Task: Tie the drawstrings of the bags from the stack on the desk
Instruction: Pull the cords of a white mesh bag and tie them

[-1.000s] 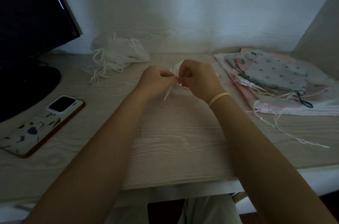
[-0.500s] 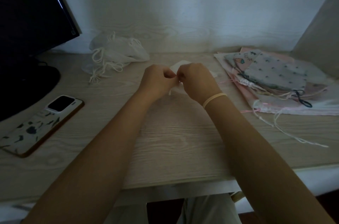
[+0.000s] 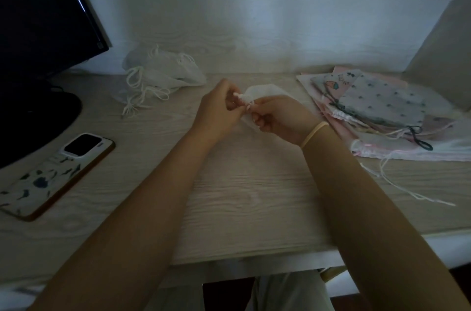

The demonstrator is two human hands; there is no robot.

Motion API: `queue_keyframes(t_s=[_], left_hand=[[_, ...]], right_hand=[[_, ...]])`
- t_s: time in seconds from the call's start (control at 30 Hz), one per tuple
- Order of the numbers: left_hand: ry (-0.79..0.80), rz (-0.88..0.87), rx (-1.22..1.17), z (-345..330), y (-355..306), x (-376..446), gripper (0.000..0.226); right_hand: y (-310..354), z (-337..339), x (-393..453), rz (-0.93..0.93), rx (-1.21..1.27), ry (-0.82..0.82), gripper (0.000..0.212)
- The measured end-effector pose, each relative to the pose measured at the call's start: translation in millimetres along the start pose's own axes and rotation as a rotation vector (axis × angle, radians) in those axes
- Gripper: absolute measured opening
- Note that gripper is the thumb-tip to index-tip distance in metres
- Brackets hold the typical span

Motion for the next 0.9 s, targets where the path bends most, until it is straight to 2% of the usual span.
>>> queue_keyframes(t_s=[0.07,0.13,0.33,0.5,0.57,0.7,0.8,0.9], left_hand=[[0.0,0.012,-0.089,-0.6,2.8,1.1,0.023],[0.026,0.022,-0.074,-2.4,2.7,0.5,0.012],[0.006,0.066,-0.05,0.9,5.1,1.7,0.012],[-0.009,0.175,-0.072,6.0,14.8,3.8,0.007],[-0.013,0.187,0.021,10.2,18.7,5.6,0.014],[0.012,0.17,0.358,17.8,19.2,5.3,0.016],[0.02,0.156,0.596,19.5,12.7,3.7,0.016],[0.088,0.154,0.757,13.2,14.6,2.6,0.024]], right_hand=[[-3.4,-2.4,0.7,-0.042,0.112,0.031,0.021],[-5.1,-1.8,1.5,-0.06,0.184,0.023,0.021],[-7.2,0.8,2.0,-0.039,0.205,-0.001,0.02],[3.5,16.6,1.5,0.089,0.257,-0.148,0.008],[6.6,28.8,1.6,0.135,0.176,-0.267,0.006],[29.1,53.5,-9.8,0.265,-0.332,-0.549,0.004],[37.5,53.8,-13.9,0.323,-0.511,-0.598,0.005],[33.3,51.0,-9.0,0.314,-0.585,-0.591,0.009]])
Point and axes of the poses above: each hand's wrist, its own x-axis towards the middle knuckle, its own z-axis out of the back of the hand, y = z × x, the point moved 9 cm from there along x, towards the middle knuckle, and after that the axes turned 5 degrees about z, right-handed, at the moved point
